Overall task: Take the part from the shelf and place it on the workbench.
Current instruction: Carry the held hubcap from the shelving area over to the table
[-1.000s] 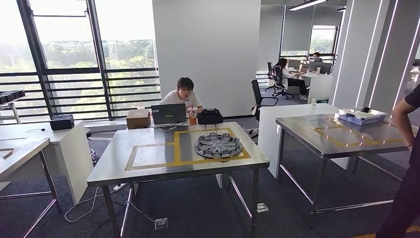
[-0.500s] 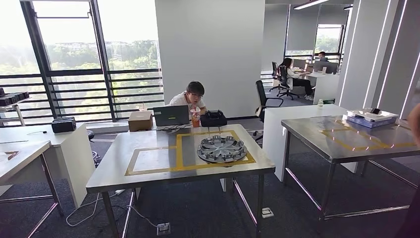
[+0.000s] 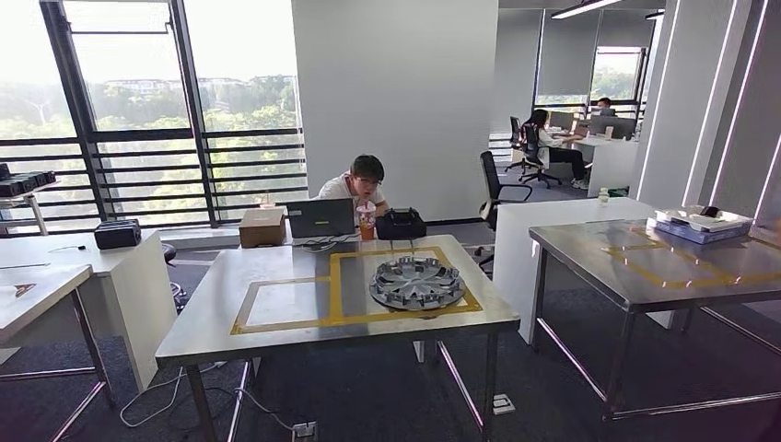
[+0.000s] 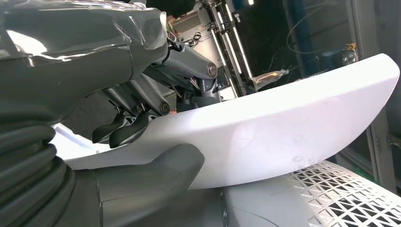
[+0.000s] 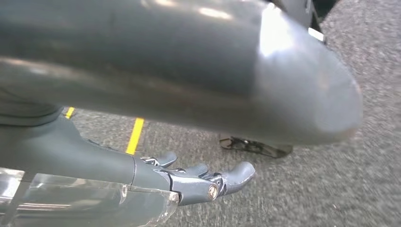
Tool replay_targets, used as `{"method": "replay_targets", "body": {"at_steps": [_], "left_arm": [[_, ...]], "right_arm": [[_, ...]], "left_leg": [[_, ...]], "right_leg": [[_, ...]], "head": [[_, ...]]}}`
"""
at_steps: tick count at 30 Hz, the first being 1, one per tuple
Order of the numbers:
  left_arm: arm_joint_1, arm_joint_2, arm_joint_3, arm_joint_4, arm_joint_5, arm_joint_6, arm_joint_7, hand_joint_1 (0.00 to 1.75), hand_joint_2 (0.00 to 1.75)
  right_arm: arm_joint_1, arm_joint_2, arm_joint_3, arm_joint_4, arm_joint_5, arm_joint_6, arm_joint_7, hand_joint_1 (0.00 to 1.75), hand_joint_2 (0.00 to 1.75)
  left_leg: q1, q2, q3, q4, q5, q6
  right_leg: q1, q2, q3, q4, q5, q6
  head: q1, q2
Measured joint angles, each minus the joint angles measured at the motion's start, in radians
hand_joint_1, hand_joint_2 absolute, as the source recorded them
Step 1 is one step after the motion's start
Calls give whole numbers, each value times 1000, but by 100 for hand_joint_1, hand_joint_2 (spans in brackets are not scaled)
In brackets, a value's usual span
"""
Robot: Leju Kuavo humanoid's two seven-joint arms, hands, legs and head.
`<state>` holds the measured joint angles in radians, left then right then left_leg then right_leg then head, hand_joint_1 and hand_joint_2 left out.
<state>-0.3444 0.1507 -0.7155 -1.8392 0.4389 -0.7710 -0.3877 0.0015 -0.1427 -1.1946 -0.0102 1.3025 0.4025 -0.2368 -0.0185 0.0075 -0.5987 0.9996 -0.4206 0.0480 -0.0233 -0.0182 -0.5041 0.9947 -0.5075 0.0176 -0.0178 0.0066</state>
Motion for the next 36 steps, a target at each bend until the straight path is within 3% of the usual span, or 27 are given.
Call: {"method": "replay_targets", "body": {"at_steps": [2,3,5,6,7,8,10,11,12,14,17,18,20,21,22,23,25,27,29,32,34,36], "left_arm": [[4,-3,4,-7,-6,0,0,175,175],[7,-5,5,-9,-10,0,0,175,175],[13,-7,5,-10,-18,-1,0,175,175],[17,-7,5,-10,-21,-1,0,175,175],[20,-8,6,-10,-22,0,0,175,175],[21,-8,5,-10,-23,1,1,175,175],[20,-8,5,-10,-23,3,3,175,175],[19,-8,5,-10,-23,5,5,175,175],[19,-8,5,-11,-23,6,6,175,175],[18,-8,5,-14,-23,10,8,175,175],[17,-7,4,-19,-23,17,9,175,175],[16,-6,4,-20,-23,19,9,175,175],[17,-5,4,-21,-23,19,8,175,175],[18,-4,4,-21,-23,20,7,175,175],[19,-4,3,-21,-23,20,7,175,175],[19,-3,3,-22,-23,21,6,175,175],[18,-3,4,-26,-22,25,6,175,175],[17,-2,5,-31,-21,29,6,175,175],[16,-2,5,-33,-20,30,7,175,175],[16,-3,6,-40,-20,33,8,175,175],[17,-4,6,-42,-20,34,8,175,175],[19,-5,5,-42,-20,35,9,175,175]], "right_arm": [[1,-2,7,1,0,5,-13,0,0],[2,-4,11,1,-1,8,-20,0,0],[4,-9,18,1,-6,9,-31,0,0],[6,-12,21,1,-8,9,-35,0,0],[7,-14,25,1,-10,9,-38,0,0],[9,-17,29,1,-11,9,-41,0,0],[10,-21,37,1,-13,10,-46,0,0],[10,-22,41,2,-13,10,-48,0,0],[9,-23,44,2,-13,11,-49,0,0],[7,-23,50,2,-15,14,-52,0,0],[8,-24,59,2,-20,17,-55,0,0],[9,-24,61,2,-22,18,-55,0,0],[9,-25,67,2,-26,19,-55,0,0],[10,-25,69,2,-27,19,-55,0,0],[10,-25,71,2,-28,20,-55,0,0],[12,-26,74,2,-29,20,-55,0,0],[14,-27,78,3,-31,21,-55,0,0],[13,-25,83,5,-34,21,-56,0,0],[11,-25,86,7,-36,21,-56,0,0],[10,-28,91,7,-37,21,-57,0,0],[10,-30,94,7,-37,21,-57,0,0],[12,-34,97,7,-38,21,-57,0,0]], "left_leg": [[5,-5,26,-26,5,8],[8,-6,38,-36,6,11],[5,-11,47,-38,-2,16],[4,-14,51,-38,-8,16],[4,-17,58,-37,-14,15],[5,-21,67,-36,-21,12],[7,-25,82,-28,-41,3],[5,-27,85,-20,-55,-3],[3,-27,86,-14,-66,-8],[1,-27,88,-8,-83,-15],[9,-22,77,30,-108,-29],[12,-19,51,80,-130,-35],[19,-14,-35,222,-180,-47],[22,-13,-76,279,-191,-49],[23,-12,-102,301,-182,-49],[23,-12,-106,282,-151,-46],[18,-11,-62,147,-55,-29],[8,-5,-17,33,-2,-7],[-1,-3,-7,8,-4,2],[2,-8,24,-25,2,10],[5,-9,45,-41,2,15],[4,-11,55,-42,-9,18]], "right_leg": [[1,2,-16,36,-14,3],[1,6,-46,88,-31,2],[2,12,-135,225,-70,1],[1,13,-174,274,-76,5],[0,14,-194,285,-64,13],[-2,14,-192,254,-34,23],[-7,13,-143,116,45,42],[-9,13,-117,58,71,41],[-9,13,-101,25,83,32],[-4,14,-91,14,79,7],[-8,15,-81,13,71,-15],[-10,16,-76,13,67,-21],[-8,16,-69,13,58,-28],[-7,16,-65,13,53,-29],[-7,16,-59,13,48,-28],[-5,17,-51,13,42,-27],[-2,18,-34,11,31,-26],[1,18,-20,7,20,-20],[0,16,-13,2,13,-9],[1,12,-18,17,1,0],[1,14,-73,118,-32,-3],[0,15,-162,249,-64,-2]], "head": [[0,0],[3,0],[5,0],[7,0],[7,0],[8,0],[10,0],[11,0],[11,0],[10,0],[6,0],[5,0],[3,0],[2,0],[1,0],[1,0],[-1,0],[0,0],[0,0],[1,0],[4,0],[6,0]]}}
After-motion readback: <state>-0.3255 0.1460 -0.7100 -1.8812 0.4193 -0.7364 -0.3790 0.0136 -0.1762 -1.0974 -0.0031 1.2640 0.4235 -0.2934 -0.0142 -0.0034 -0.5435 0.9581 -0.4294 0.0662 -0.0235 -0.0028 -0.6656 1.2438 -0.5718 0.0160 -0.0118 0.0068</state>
